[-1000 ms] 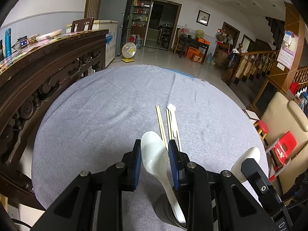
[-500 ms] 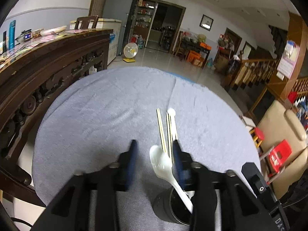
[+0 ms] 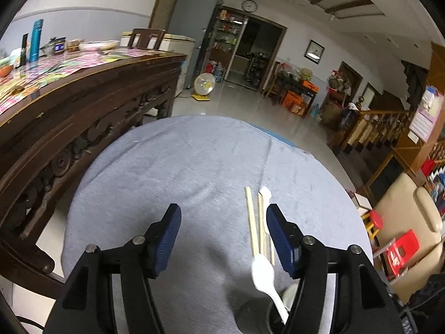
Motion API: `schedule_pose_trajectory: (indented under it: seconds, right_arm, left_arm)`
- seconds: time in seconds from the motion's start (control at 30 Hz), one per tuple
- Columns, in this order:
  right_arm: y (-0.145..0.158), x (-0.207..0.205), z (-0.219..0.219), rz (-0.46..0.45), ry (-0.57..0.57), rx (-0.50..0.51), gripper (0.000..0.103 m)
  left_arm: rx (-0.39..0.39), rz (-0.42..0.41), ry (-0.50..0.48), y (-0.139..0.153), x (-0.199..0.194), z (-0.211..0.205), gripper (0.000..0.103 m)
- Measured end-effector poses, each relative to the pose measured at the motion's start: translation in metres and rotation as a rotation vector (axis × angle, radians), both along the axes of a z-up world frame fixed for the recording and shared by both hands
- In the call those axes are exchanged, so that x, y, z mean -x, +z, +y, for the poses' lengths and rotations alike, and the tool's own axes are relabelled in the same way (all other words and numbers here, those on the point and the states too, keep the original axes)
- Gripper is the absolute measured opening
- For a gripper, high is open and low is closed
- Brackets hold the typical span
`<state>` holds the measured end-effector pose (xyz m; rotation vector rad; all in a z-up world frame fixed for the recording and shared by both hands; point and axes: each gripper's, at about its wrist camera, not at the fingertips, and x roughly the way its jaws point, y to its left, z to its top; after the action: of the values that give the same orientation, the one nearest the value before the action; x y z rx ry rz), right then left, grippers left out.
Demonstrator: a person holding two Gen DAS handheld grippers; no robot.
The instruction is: Organize utensils
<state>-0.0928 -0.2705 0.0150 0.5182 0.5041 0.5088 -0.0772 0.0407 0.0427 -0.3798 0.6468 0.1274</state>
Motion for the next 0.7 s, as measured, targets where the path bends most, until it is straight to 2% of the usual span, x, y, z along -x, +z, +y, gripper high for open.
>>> schedule_pose_trajectory:
  seconds: [0.07, 0.13, 0.3, 0.43, 0.53, 0.6, 0.7]
  right_arm:
    - [0.002, 0.000, -0.012, 0.009, -0.024, 0.008, 0.038]
    - [0.002, 0.001, -0.019, 0.013, -0.047, 0.013, 0.048]
    - [-0.006, 0.003, -0.025, 0.036, -0.060, 0.000, 0.048]
    - [-0.009, 0.003, -0.022, 0.046, -0.050, 0.000, 0.048]
    - [-0.008, 0.003, -0.021, 0.044, -0.047, -0.001, 0.048]
    - [-0.007, 0.003, -0.019, 0.041, -0.048, -0.001, 0.048]
    - [-0.007, 0.003, -0.019, 0.042, -0.050, 0.000, 0.048]
  left_arm:
    - [0.007, 0.014, 0.020, -0.001, -0.005, 0.011, 0.067]
    - [0.011, 0.025, 0.036, -0.004, -0.010, 0.019, 0.067]
    - [0.029, 0.101, 0.062, -0.027, -0.020, 0.030, 0.067]
    - [-0.037, 0.185, 0.079, -0.054, -0.032, 0.028, 0.067]
    - [-0.057, 0.260, 0.036, -0.073, -0.046, 0.025, 0.067]
    - [-0.042, 0.305, -0.020, -0.087, -0.053, 0.019, 0.067]
    - [-0.005, 0.328, -0.079, -0.100, -0.057, 0.012, 0.067]
